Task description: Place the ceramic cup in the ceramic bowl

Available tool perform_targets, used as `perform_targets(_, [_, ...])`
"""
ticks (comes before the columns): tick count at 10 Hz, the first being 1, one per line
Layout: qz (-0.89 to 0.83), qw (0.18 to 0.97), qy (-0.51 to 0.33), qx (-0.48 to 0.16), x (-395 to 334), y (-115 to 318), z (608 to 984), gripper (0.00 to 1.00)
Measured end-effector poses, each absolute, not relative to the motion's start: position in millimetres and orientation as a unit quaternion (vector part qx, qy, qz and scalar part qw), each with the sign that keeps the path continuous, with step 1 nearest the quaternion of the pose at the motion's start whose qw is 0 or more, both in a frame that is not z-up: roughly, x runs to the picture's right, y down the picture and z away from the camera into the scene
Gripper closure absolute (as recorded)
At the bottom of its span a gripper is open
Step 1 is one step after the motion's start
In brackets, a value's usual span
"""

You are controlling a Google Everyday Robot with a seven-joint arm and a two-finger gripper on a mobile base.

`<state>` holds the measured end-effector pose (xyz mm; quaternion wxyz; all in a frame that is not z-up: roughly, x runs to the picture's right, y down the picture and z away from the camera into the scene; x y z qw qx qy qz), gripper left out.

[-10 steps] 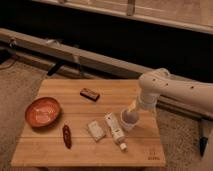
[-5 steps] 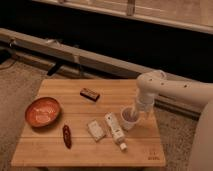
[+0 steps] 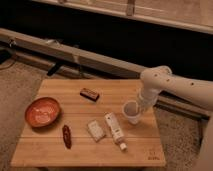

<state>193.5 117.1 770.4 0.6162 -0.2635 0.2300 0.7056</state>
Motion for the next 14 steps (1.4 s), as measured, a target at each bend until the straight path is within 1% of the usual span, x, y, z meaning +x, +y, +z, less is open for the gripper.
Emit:
perform_targets(3, [0.674,0.667,0.196,-0.249,158.1,67.4,758.1,1.00])
perform_targets(7, [0.607,0.740,0.147,-0.250,77.0,16.6,761.4,1.00])
perform_targets(11, [0.526,0.804,0.104,-0.258,2.7,-7.1,752.5,1.00])
perform_targets(14, [0.448,0.854,0.075,-0.256,-51.4,-9.9,726.4,1.00])
